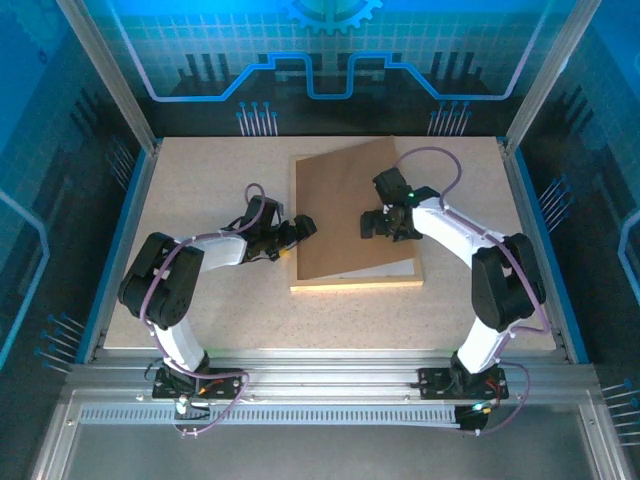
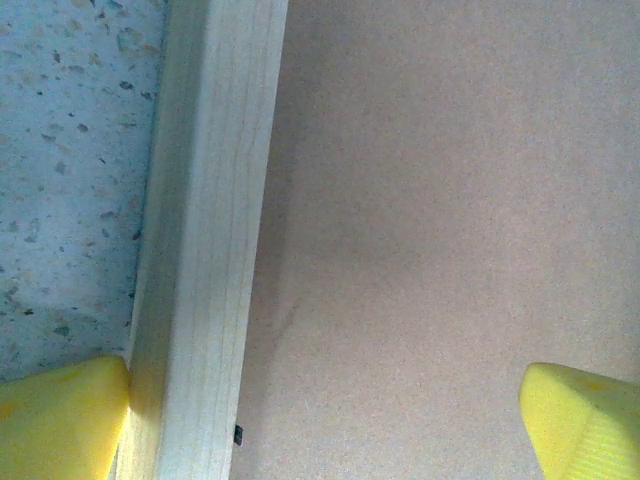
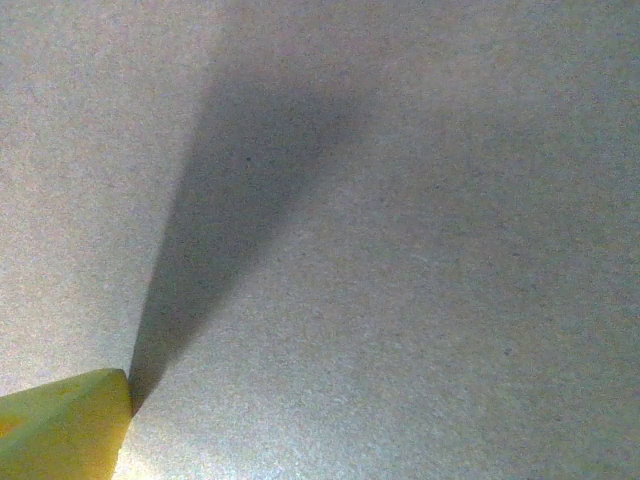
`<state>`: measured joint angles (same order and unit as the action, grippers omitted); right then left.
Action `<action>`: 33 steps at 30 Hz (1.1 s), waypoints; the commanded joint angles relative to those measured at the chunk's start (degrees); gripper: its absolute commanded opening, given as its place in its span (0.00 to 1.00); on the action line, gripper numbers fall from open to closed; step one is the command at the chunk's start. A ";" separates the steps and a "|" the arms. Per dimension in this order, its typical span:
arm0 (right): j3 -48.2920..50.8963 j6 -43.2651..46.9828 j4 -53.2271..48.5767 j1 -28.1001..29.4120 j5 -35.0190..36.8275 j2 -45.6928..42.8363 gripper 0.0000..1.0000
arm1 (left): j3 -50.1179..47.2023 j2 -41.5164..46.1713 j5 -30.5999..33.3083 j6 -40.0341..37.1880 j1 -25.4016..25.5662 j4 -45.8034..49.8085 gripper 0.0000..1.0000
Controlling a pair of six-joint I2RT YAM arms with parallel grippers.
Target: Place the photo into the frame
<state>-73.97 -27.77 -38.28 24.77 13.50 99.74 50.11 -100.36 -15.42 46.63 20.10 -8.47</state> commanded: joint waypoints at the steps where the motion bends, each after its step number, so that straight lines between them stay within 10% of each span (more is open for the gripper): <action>1: -1.32 3.28 -2.66 2.94 5.64 3.93 1.00 | 1.32 -0.36 -5.58 0.94 1.57 -2.77 0.99; 12: 0.29 1.84 -0.13 2.18 2.65 3.84 1.00 | 0.53 0.26 -5.42 0.86 1.57 -2.78 0.99; 33: 14.35 -3.40 17.14 -13.25 -26.74 -4.68 1.00 | 1.86 -1.71 -2.63 -2.75 1.54 2.30 0.85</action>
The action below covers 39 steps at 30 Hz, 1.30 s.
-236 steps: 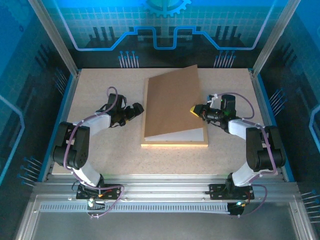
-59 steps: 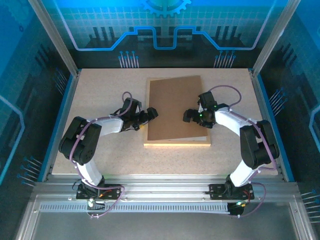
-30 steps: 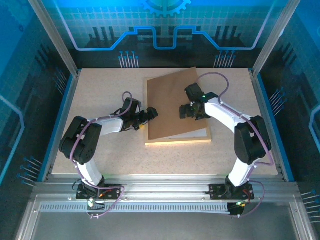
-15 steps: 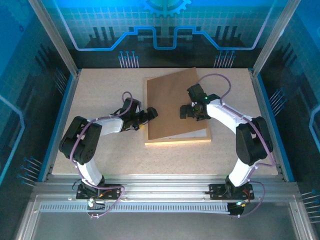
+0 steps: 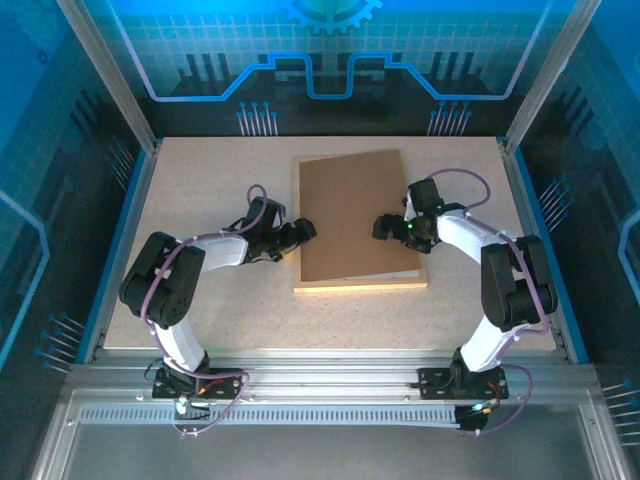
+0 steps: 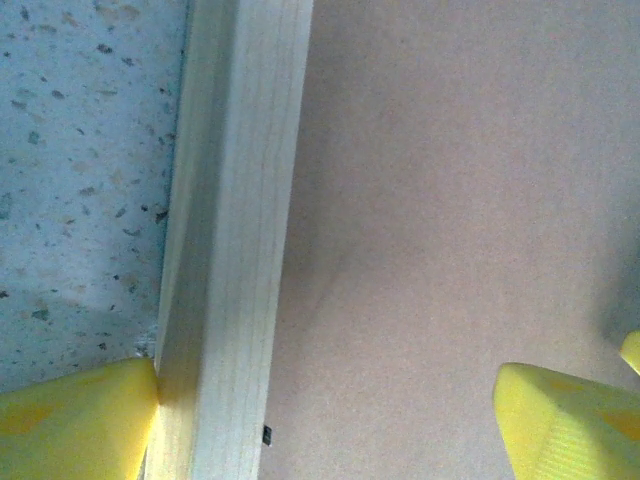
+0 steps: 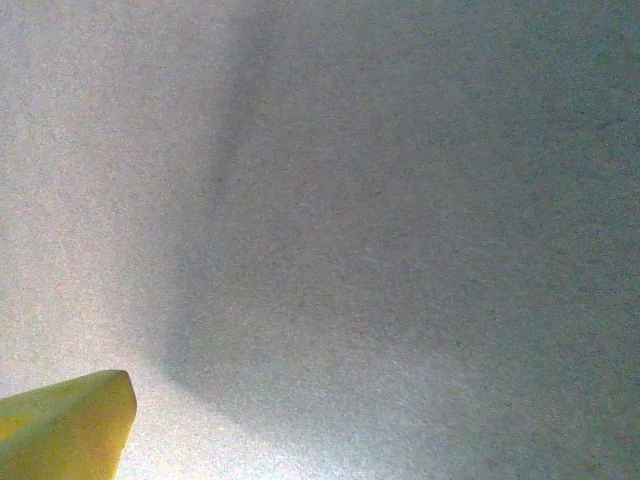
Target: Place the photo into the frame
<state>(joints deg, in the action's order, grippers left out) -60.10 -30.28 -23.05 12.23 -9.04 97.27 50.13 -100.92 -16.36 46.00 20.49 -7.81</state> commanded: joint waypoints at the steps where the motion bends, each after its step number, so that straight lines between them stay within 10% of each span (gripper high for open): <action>1: 0.45 -0.68 1.58 -0.78 -3.87 -2.49 1.00 | 2.07 -1.33 -1.50 -2.46 1.16 2.23 0.84; 39: -9.30 7.49 -11.23 6.76 14.37 2.91 1.00 | 3.48 -1.47 -2.21 -1.63 1.56 2.18 0.85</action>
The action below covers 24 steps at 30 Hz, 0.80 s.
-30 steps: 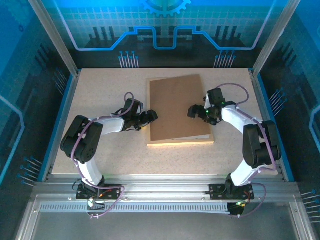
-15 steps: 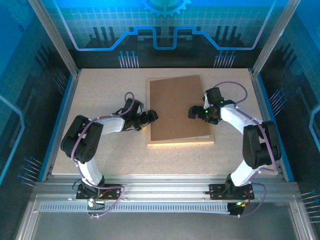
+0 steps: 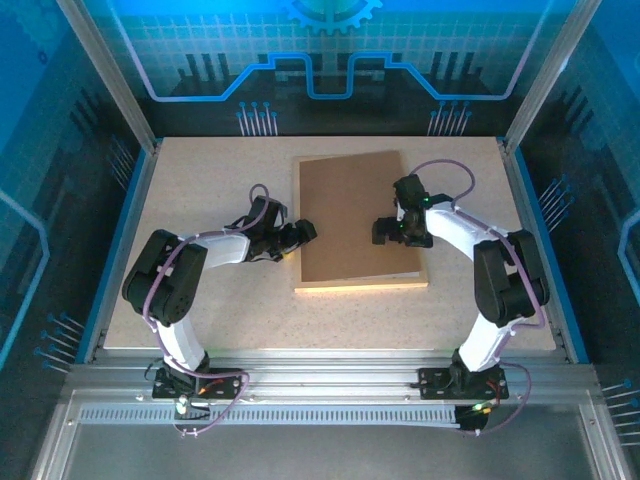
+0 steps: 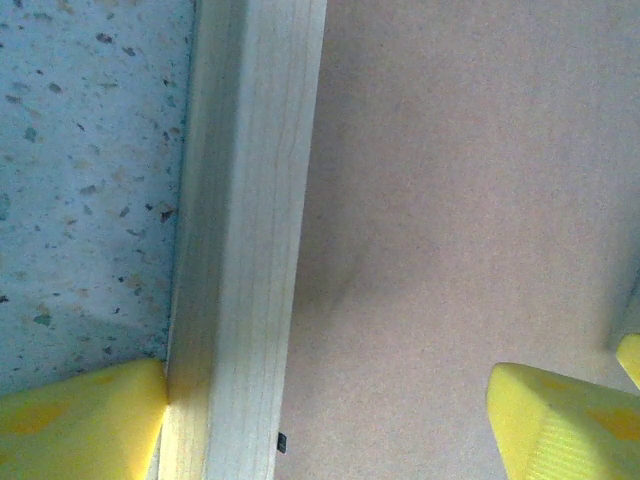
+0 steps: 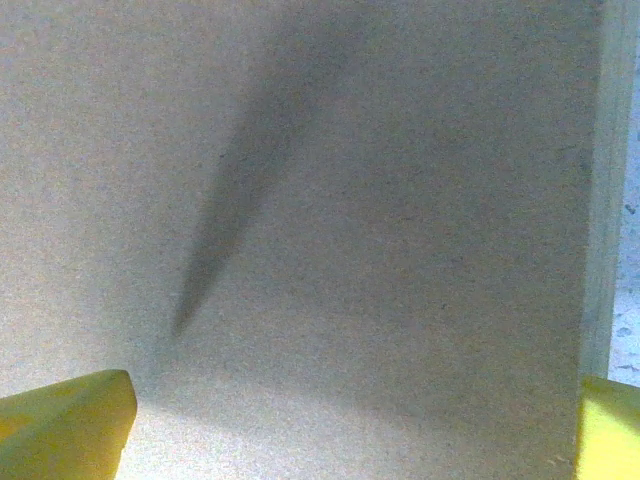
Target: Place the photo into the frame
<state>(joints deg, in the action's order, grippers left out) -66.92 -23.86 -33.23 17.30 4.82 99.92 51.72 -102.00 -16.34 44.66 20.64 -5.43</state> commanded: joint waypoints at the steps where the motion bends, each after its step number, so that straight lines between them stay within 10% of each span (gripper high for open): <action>1: -2.67 1.13 -1.37 1.68 1.29 0.19 1.00 | 1.93 -0.44 -2.21 -0.35 1.42 -0.19 0.85; 24: -6.47 2.98 -4.56 1.61 8.88 0.34 1.00 | 2.22 0.73 -1.18 -1.18 0.75 1.31 0.91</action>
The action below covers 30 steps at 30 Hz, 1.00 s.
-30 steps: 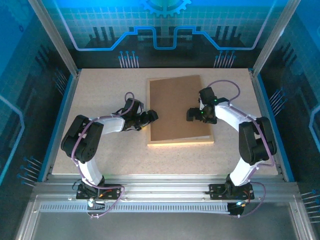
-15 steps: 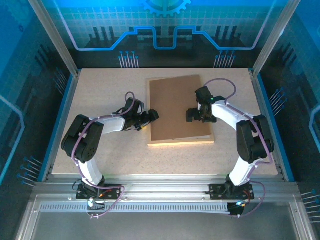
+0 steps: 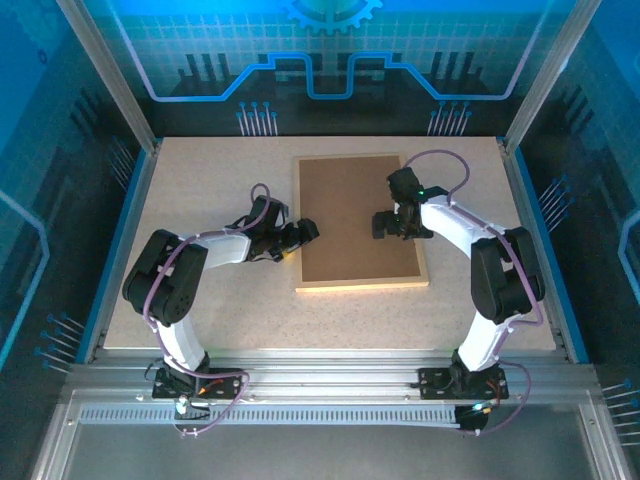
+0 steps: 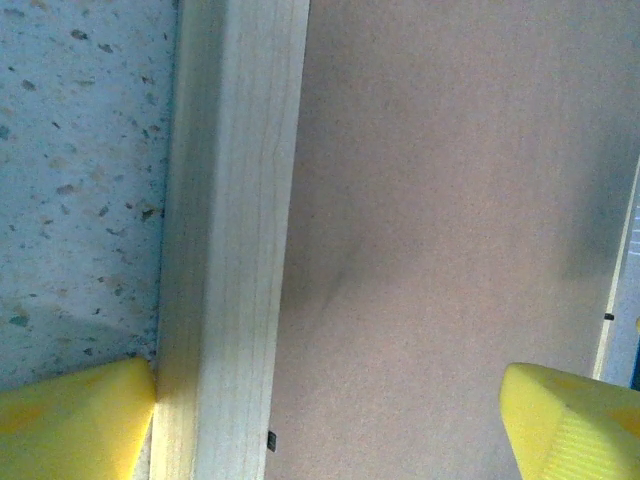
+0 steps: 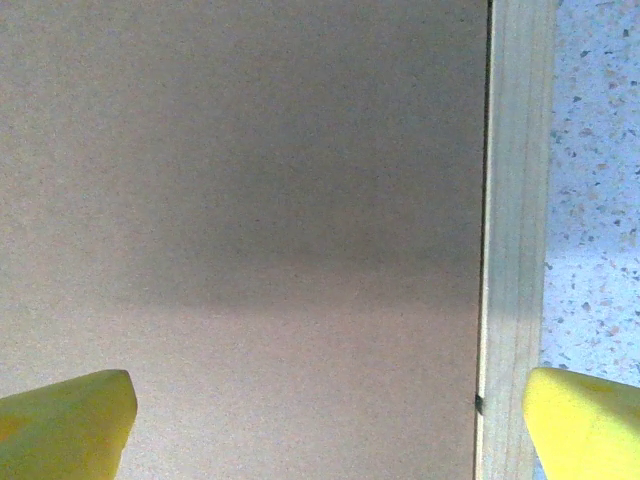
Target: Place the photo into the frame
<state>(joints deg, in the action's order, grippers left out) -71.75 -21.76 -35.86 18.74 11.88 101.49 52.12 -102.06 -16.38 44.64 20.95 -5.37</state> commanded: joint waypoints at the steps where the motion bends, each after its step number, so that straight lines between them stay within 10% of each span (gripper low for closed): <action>1: -1.58 0.91 -1.91 -0.19 1.96 -1.65 1.00 | 1.99 1.12 -0.92 -1.47 0.15 1.64 0.92; 14: -2.05 -1.50 7.92 -9.22 -9.74 -3.20 1.00 | 9.81 3.12 3.96 -9.41 -6.92 10.74 0.99; 30: -35.67 -0.49 6.32 -11.20 -13.08 26.44 0.96 | 39.55 -19.77 5.84 -10.89 -8.74 14.50 0.99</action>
<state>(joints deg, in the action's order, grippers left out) -101.56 -22.41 -26.44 8.12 -1.58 123.83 87.09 -119.24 -11.88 35.55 13.02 6.22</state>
